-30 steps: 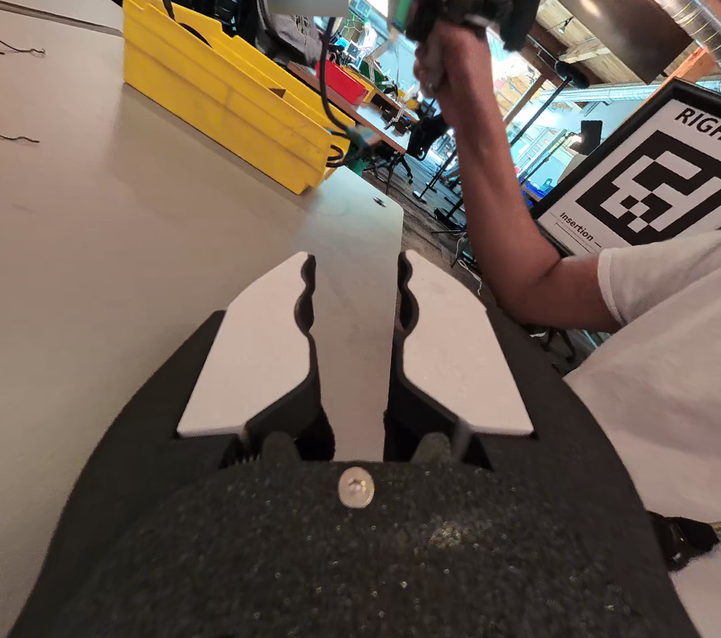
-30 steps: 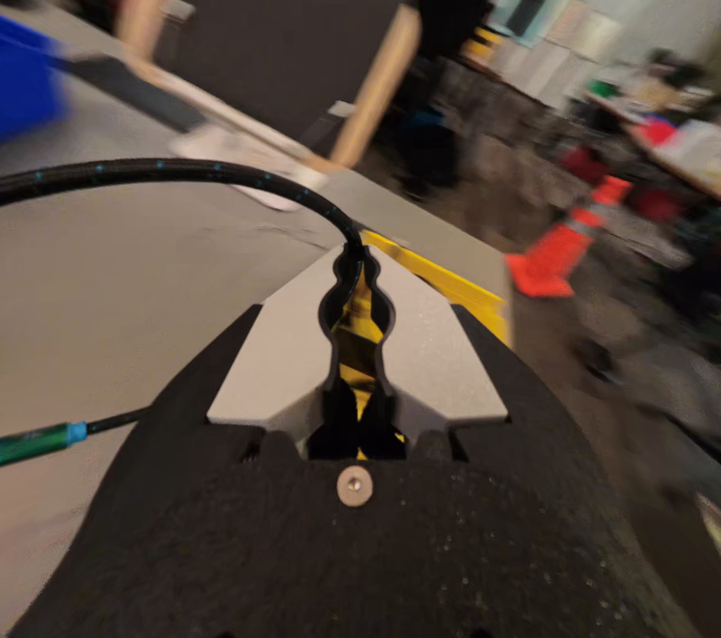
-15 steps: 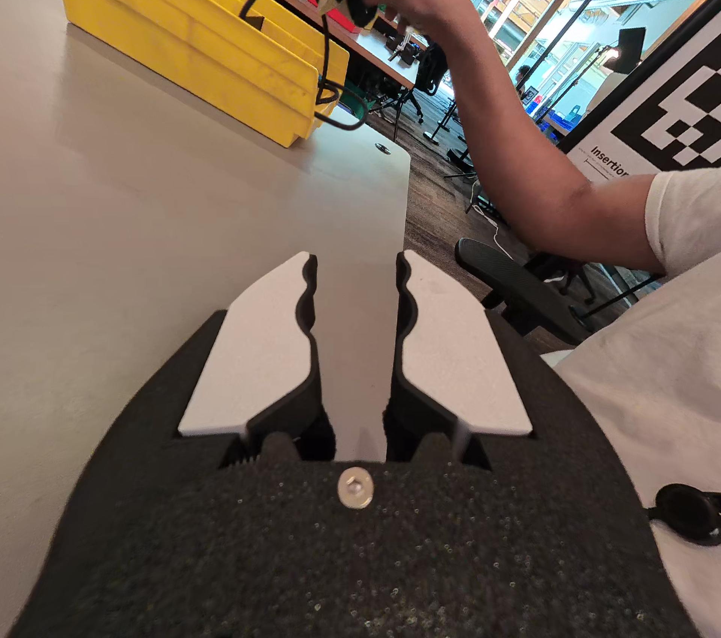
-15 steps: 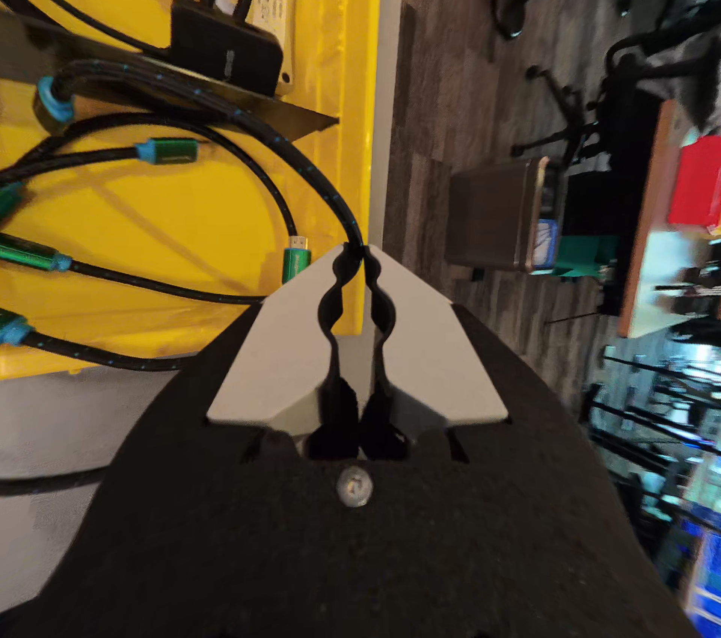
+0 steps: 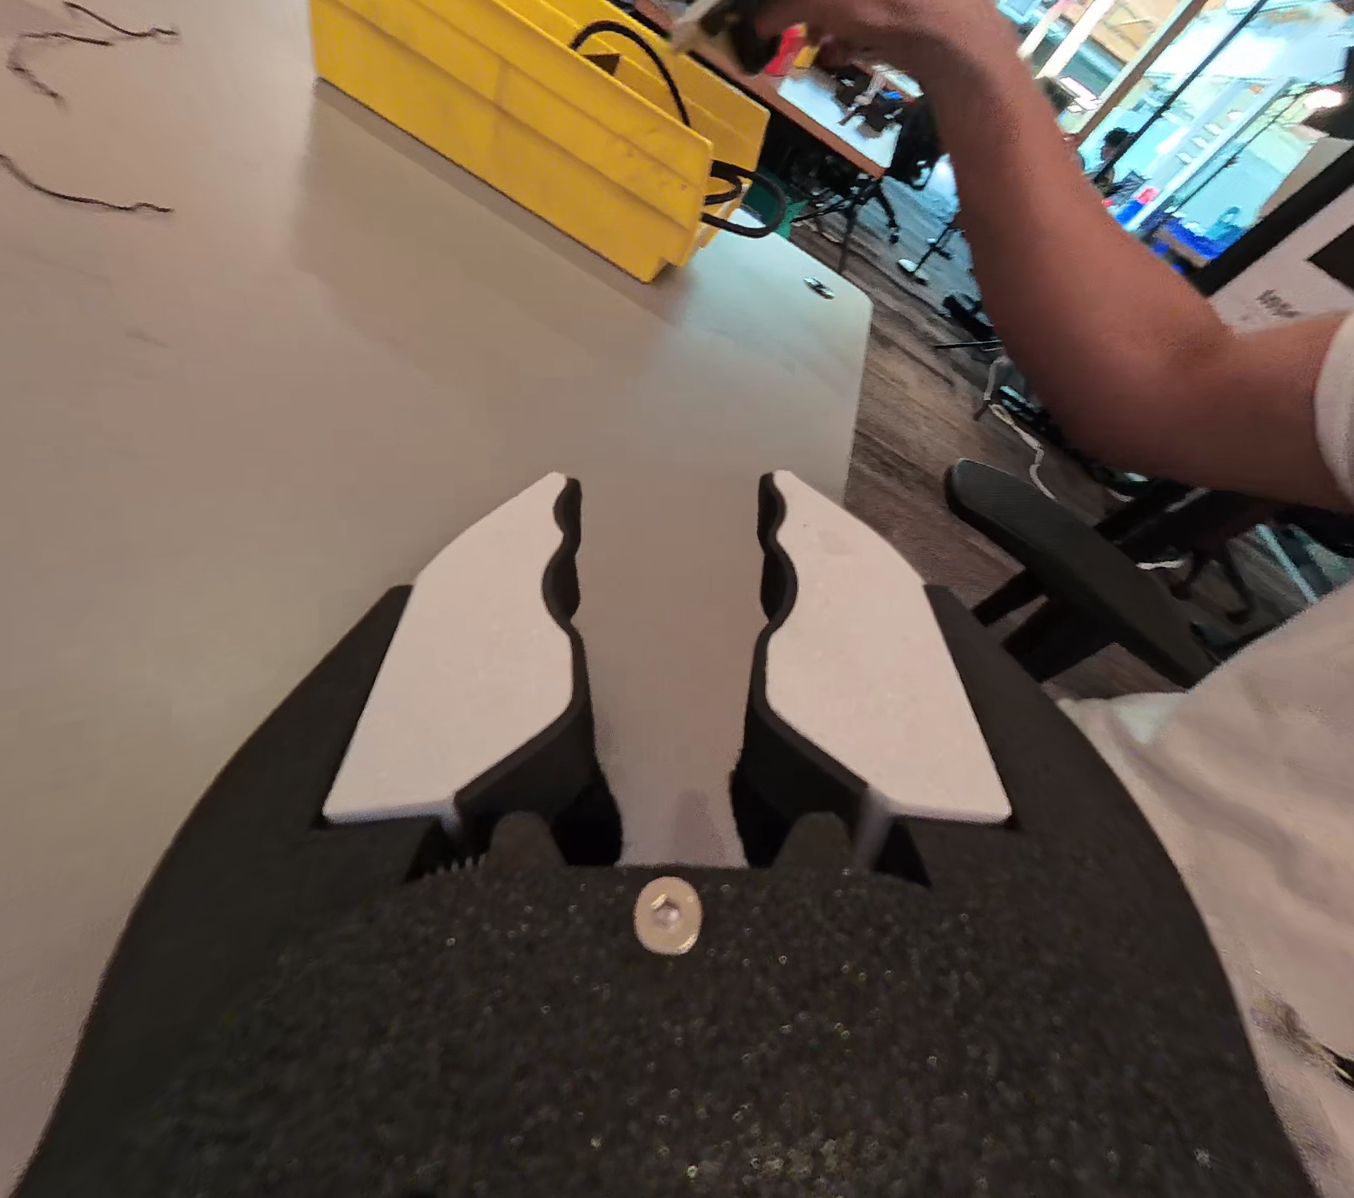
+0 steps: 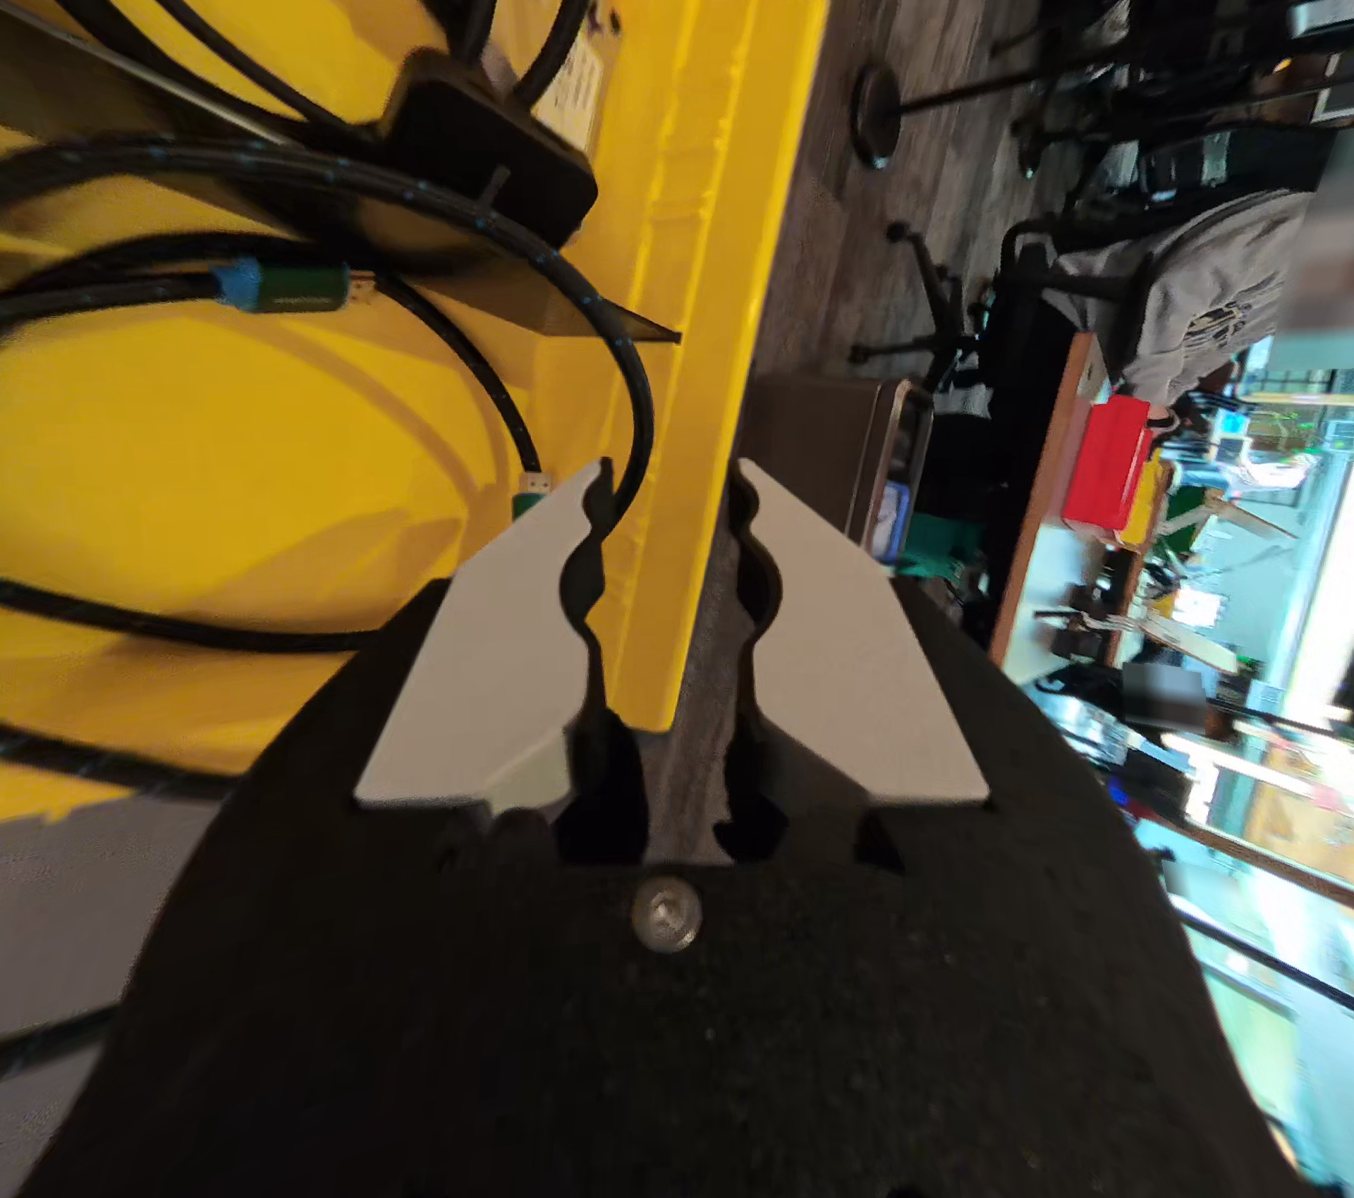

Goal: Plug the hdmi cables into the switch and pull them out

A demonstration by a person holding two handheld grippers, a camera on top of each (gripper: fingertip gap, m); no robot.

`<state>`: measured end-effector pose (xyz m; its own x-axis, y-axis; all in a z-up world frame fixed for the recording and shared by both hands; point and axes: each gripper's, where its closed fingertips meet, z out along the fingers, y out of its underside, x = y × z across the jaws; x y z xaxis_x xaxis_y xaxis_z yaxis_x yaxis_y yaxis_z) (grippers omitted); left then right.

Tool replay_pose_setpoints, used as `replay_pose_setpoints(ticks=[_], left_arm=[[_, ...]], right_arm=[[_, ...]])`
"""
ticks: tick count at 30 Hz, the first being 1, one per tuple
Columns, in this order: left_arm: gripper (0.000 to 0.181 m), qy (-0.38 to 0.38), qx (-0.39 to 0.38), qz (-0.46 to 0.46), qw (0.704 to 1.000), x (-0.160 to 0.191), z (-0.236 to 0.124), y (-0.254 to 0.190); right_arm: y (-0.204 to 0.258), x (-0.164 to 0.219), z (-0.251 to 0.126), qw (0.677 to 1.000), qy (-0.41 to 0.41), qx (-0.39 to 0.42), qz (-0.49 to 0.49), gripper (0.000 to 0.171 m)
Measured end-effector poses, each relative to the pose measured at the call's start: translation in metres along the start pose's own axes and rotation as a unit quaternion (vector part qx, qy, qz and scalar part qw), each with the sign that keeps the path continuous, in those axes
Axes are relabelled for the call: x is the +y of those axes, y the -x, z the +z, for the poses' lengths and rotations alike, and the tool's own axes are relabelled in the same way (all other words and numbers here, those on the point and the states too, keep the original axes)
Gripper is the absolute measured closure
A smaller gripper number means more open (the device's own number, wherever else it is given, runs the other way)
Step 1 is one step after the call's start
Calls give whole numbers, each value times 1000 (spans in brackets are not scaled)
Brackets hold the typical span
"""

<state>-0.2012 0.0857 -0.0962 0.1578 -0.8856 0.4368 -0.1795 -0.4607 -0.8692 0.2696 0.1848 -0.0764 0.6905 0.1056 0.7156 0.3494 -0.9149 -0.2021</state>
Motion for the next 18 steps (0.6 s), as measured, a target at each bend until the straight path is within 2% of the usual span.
replay_pose_setpoints(ticks=[3, 5, 6, 8, 10, 12, 15, 18], left_arm=[[133, -9, -56, 13, 998, -2, -15, 15], [131, -31, -104, 32, 994, -9, -28, 25], [130, -42, -130, 40, 990, -12, -35, 31], [125, -57, -181, 52, 980, -17, -47, 43], [125, -66, -229, 63, 969, -21, -59, 53], [125, -76, -280, 88, 953, -26, -72, 61], [136, -92, -353, 129, 922, -33, -96, 66], [133, -114, -378, 149, 907, -39, -107, 64]], right_arm=[[-10, 5, -43, 995, -75, 1, 67, 126], [0, -2, -83, 976, -173, -38, 128, 119], [14, -9, -107, 955, -240, -73, 157, 120], [60, -21, -155, 885, -366, -188, 216, 122], [111, -19, -188, 805, -430, -294, 282, 126], [153, -8, -195, 762, -448, -334, 328, 133], [187, 19, -184, 763, -445, -309, 352, 134], [173, 24, -191, 750, -463, -303, 363, 132]])
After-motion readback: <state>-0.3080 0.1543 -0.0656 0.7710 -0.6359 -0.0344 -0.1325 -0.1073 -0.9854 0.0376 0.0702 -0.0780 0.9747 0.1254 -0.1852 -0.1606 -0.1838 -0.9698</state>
